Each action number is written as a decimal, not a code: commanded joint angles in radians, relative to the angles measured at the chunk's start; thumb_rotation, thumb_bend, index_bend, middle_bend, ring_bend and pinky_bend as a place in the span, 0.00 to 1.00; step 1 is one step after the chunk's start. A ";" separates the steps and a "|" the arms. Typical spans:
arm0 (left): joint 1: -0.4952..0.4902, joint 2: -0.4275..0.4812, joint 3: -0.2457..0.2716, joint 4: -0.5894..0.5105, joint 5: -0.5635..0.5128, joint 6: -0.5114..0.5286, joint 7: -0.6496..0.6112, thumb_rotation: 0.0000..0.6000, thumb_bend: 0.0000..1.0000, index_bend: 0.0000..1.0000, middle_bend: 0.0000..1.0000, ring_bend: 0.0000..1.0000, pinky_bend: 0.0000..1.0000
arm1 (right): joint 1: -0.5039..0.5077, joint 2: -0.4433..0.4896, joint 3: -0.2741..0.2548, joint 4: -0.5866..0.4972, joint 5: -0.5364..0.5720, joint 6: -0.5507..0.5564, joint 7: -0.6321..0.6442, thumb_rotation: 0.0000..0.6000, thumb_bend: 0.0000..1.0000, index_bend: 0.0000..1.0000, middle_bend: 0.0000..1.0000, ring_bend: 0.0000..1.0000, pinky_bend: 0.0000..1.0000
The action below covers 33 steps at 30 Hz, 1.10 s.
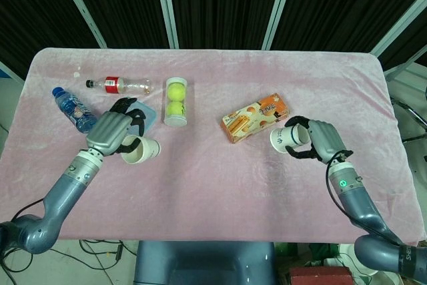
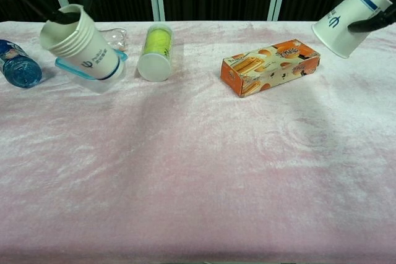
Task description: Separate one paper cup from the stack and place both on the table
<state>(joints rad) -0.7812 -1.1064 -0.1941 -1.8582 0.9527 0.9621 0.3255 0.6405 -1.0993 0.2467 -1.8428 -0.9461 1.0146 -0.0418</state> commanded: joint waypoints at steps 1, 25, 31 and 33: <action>0.035 -0.023 0.029 0.043 -0.010 0.008 -0.028 1.00 0.63 0.64 0.27 0.00 0.03 | -0.019 -0.128 -0.103 -0.001 -0.102 0.140 -0.227 1.00 0.72 0.93 0.76 0.84 0.76; 0.087 -0.210 0.089 0.359 0.022 -0.112 -0.196 1.00 0.62 0.59 0.25 0.00 0.01 | -0.034 -0.339 -0.164 0.171 -0.116 0.110 -0.341 1.00 0.71 0.93 0.74 0.82 0.72; 0.090 -0.204 0.079 0.350 0.036 -0.103 -0.198 1.00 0.54 0.50 0.21 0.00 0.00 | -0.036 -0.339 -0.152 0.169 -0.116 0.104 -0.346 1.00 0.71 0.93 0.74 0.81 0.72; 0.089 -0.196 0.077 0.341 0.043 -0.102 -0.197 1.00 0.52 0.48 0.21 0.00 0.00 | -0.037 -0.337 -0.147 0.164 -0.108 0.098 -0.346 1.00 0.71 0.93 0.74 0.81 0.72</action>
<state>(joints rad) -0.6921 -1.3047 -0.1157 -1.5146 0.9932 0.8589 0.1286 0.6043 -1.4373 0.0980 -1.6774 -1.0561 1.1149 -0.3881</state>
